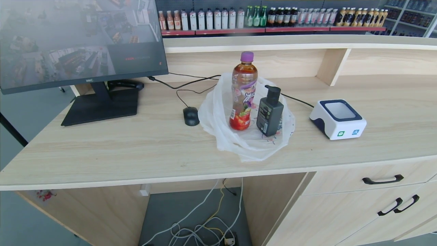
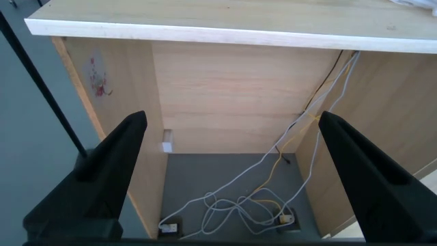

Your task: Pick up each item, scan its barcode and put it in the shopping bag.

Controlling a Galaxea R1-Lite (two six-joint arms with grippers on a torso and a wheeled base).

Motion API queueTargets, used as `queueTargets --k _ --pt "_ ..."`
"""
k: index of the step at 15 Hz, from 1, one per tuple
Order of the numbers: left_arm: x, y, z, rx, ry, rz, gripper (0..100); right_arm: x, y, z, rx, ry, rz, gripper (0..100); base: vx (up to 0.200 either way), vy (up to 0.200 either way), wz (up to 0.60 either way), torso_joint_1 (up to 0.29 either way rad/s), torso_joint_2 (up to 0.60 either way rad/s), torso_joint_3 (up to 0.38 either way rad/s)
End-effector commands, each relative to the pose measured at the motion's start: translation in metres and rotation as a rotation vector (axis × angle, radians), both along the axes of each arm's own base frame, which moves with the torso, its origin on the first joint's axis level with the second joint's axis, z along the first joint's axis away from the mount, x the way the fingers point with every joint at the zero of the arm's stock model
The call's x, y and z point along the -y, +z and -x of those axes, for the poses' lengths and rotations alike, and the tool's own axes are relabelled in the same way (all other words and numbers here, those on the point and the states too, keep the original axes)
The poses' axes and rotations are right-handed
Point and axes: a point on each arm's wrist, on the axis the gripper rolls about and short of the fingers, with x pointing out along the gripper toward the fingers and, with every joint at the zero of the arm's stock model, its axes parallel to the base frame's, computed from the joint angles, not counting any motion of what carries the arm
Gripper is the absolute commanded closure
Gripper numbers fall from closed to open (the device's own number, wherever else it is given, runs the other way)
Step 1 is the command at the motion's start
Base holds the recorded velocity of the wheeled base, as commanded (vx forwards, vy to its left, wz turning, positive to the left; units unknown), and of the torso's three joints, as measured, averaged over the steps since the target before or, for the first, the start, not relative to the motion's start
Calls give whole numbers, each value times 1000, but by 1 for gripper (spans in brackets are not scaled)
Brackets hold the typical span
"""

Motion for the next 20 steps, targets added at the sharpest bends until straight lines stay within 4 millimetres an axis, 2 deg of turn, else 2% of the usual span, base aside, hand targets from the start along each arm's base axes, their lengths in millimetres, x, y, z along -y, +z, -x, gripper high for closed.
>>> queueTargets --k 1,20 --pt "0 0 0 0 0 3 0 0 0 0 0 1 1 0 0 -200 0 2 2 2" --pt "0 0 0 0 2 7 0 0 0 0 0 -2 -15 0 0 -200 0 3 3 2"
